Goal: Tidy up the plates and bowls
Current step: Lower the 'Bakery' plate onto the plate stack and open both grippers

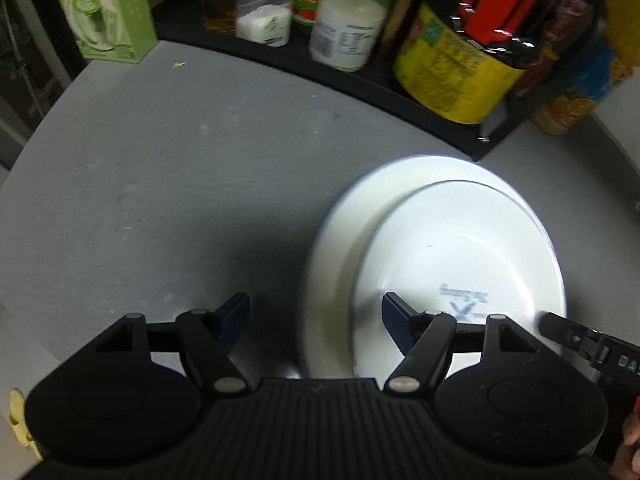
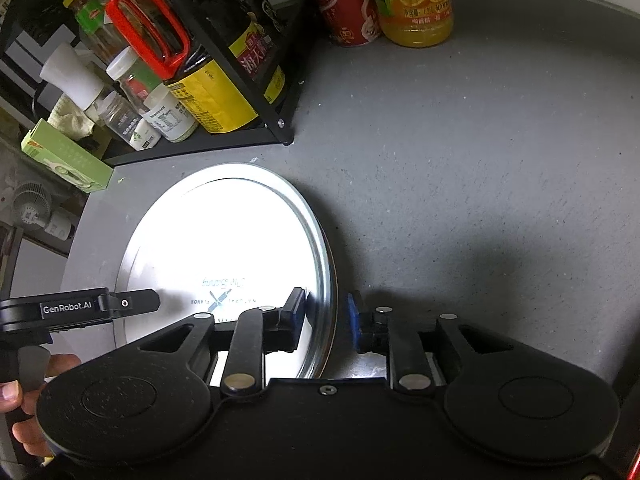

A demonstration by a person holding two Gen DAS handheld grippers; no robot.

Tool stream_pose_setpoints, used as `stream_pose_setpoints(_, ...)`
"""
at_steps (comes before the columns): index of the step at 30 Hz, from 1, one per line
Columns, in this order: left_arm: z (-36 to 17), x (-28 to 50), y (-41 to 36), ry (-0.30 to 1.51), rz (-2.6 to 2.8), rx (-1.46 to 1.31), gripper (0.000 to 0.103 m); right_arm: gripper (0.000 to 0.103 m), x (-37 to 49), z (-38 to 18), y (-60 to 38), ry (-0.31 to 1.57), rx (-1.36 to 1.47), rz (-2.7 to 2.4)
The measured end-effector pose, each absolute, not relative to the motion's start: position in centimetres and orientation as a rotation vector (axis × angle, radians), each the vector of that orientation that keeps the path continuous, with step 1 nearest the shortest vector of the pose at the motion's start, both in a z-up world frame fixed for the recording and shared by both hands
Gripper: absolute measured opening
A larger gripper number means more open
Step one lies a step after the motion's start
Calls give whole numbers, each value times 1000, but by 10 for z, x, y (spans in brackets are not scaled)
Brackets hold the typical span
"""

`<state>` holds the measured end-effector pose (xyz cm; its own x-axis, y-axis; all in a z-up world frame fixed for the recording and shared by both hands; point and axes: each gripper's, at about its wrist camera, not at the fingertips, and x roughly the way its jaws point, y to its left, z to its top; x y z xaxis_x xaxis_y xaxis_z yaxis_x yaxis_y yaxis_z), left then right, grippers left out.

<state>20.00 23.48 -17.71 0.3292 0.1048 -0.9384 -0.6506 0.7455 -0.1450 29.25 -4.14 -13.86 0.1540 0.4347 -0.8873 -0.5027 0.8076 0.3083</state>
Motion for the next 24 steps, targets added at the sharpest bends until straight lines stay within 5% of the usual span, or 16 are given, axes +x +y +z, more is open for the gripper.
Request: stream_pose_setpoints(24, -163, 220, 252, 1208, 403, -496, 71, 43, 297, -136, -37, 1270, -76, 664)
